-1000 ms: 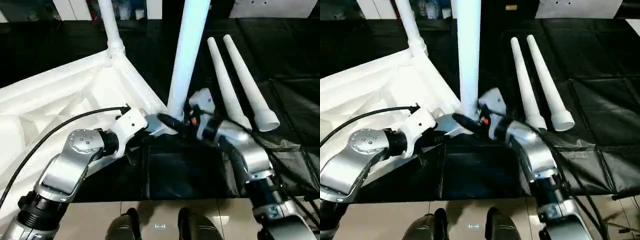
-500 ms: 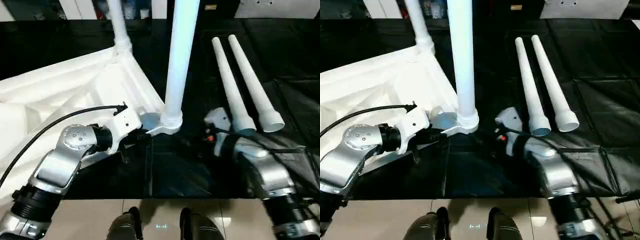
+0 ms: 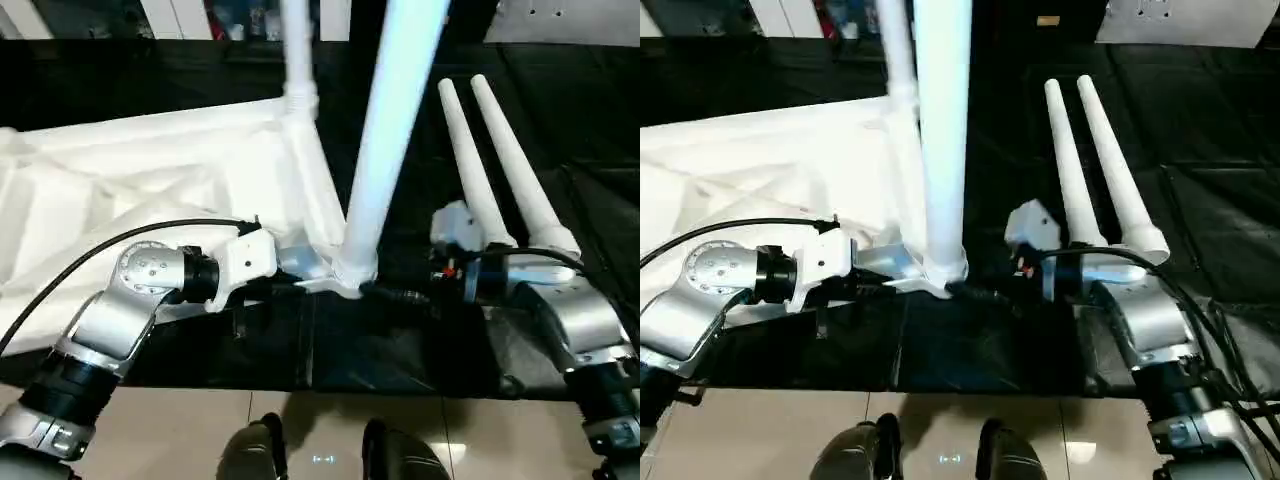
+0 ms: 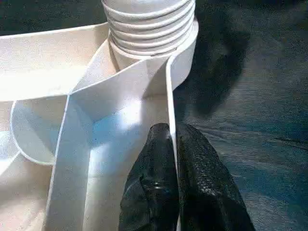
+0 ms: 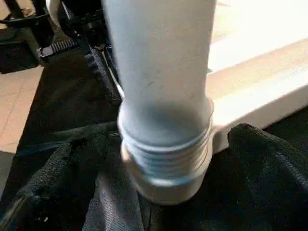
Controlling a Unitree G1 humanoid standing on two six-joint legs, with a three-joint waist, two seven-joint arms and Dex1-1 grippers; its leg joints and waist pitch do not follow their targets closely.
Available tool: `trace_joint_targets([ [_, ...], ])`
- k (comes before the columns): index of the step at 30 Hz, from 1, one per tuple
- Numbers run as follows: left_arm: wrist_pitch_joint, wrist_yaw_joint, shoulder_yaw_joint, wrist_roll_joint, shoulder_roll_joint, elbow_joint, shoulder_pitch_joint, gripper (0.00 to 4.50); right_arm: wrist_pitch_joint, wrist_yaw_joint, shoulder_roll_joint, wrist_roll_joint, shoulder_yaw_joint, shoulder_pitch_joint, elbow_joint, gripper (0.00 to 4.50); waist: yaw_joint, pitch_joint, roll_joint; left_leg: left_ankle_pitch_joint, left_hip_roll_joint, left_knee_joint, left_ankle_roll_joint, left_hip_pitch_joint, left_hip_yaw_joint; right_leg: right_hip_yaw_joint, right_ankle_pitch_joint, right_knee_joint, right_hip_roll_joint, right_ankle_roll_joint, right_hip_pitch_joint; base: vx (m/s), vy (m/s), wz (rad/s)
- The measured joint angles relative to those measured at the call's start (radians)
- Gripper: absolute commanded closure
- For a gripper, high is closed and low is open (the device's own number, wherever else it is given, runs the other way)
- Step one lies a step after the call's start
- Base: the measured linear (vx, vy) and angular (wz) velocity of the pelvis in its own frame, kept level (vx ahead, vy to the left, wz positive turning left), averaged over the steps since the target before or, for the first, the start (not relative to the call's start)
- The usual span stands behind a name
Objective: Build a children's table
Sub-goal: Insert table leg to table base, then rotate leg to tighten
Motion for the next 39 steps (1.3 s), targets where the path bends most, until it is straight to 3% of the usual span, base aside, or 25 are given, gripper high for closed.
trace_joint_targets([
  [4,-0.025,-0.023,-0.013,0.001,0.001,0.015,-0.011,4.50,-0.011,0.029,0.003,-0.014,0.007,-0.035,0.042,0.02,0.001,0.000,0.000,0.000,0.000,0.001,0.000,0.000,0.000,0.000,0.000,0.001,0.000,0.000,0.000,0.000,0.000,0.00],
  [5,-0.029,-0.026,-0.016,0.001,0.001,0.017,-0.015,4.50,-0.011,0.035,0.007,-0.014,0.009,-0.042,0.051,0.29,0.001,0.000,0.000,0.000,0.000,0.001,0.000,0.000,0.000,0.000,0.000,0.001,0.000,0.000,0.000,0.000,0.000,0.00],
  [18,-0.049,-0.033,-0.018,0.003,-0.004,0.034,-0.021,4.50,-0.034,0.088,0.046,-0.014,0.023,-0.073,0.107,1.28,0.001,0.000,0.000,0.000,0.001,0.003,0.001,-0.001,0.000,0.000,0.000,0.003,0.000,0.000,0.000,0.000,0.000,0.00],
  [19,-0.052,-0.033,-0.018,0.003,-0.004,0.035,-0.021,4.50,-0.035,0.091,0.047,-0.014,0.023,-0.074,0.108,1.51,0.001,0.000,0.000,0.000,0.001,0.003,0.001,-0.001,0.000,0.000,0.000,0.003,0.000,0.000,0.000,0.000,0.000,0.00],
  [28,-0.056,-0.026,-0.013,0.002,-0.018,0.053,-0.026,4.50,-0.035,0.089,0.046,-0.015,0.015,-0.064,0.105,1.73,0.004,0.000,0.000,0.001,0.001,0.005,0.001,-0.001,0.000,0.000,0.000,0.005,0.000,0.000,0.000,0.000,0.000,0.00],
  [33,0.030,0.022,-0.001,0.002,-0.068,0.049,-0.029,4.50,-0.012,-0.005,0.071,-0.014,-0.021,-0.002,0.058,1.73,0.008,-0.002,0.003,0.001,0.001,0.008,0.001,0.002,0.000,0.000,0.001,0.006,-0.001,-0.002,0.003,0.000,0.000,0.00],
  [39,0.238,0.218,0.026,0.024,-0.195,0.046,-0.060,4.50,0.007,-0.338,0.199,-0.067,-0.094,0.042,0.040,1.74,-0.012,-0.003,0.004,-0.001,0.000,0.008,-0.002,0.010,0.001,0.002,0.000,0.004,-0.001,0.000,0.009,0.000,0.000,0.00],
])
